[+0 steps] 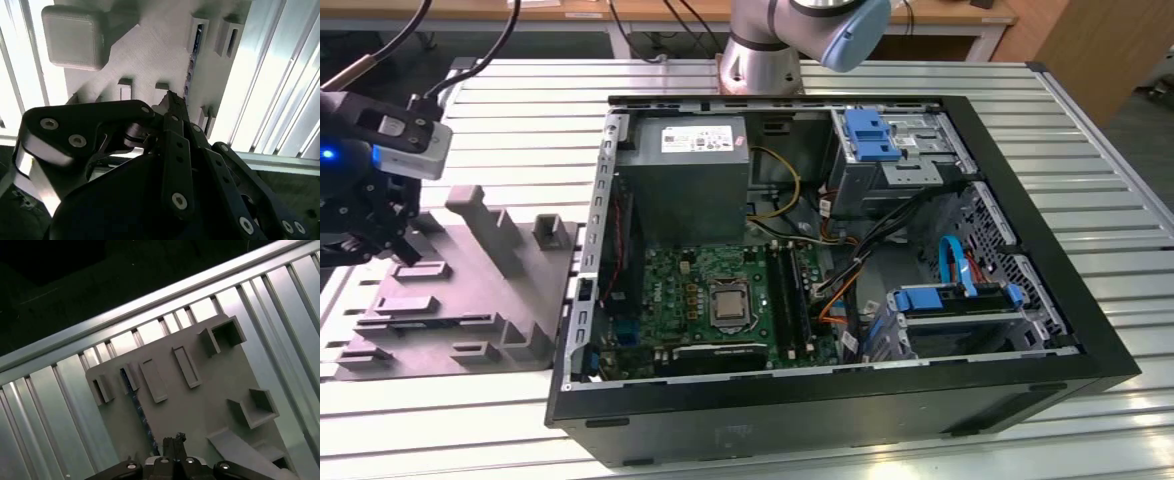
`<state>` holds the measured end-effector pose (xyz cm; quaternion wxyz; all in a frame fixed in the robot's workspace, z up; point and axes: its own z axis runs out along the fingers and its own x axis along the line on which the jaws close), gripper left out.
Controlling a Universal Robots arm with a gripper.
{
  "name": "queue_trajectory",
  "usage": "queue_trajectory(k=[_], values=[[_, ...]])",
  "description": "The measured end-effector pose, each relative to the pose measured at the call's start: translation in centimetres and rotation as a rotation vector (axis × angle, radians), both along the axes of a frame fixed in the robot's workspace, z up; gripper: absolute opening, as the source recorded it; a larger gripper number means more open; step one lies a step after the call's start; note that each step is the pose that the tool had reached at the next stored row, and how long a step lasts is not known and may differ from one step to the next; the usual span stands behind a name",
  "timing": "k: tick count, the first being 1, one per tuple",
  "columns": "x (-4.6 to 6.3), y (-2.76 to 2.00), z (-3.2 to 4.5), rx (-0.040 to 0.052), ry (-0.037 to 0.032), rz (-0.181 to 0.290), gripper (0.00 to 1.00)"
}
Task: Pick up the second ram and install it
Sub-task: 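Pick up the second ram and move it above second insertion slot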
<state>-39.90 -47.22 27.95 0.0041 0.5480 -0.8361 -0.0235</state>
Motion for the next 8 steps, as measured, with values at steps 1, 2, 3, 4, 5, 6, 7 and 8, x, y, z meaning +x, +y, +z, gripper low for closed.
queue_trajectory(k=[1, 2, 3, 4, 5, 6, 7, 8], values=[[0.00, 0.00, -0.03, -0.0001, 0.0001, 0.017, 0.11], [0.00, 0.00, -0.07, -0.0001, 0.0001, 0.035, 0.11], [0.00, 0.00, -0.11, 0.0000, 0.0000, 0.053, 0.11], [0.00, 0.00, -0.15, 0.0000, 0.0000, 0.071, 0.11], [0.00, 0.00, -0.20, 0.0000, 0.0000, 0.089, 0.11], [0.00, 0.00, -0.25, 0.0000, 0.0000, 0.109, 0.11], [0.00, 0.00, -0.30, -0.0001, 0.0001, 0.127, 0.11], [0.00, 0.00, -0.35, -0.0001, 0.0001, 0.145, 0.11]])
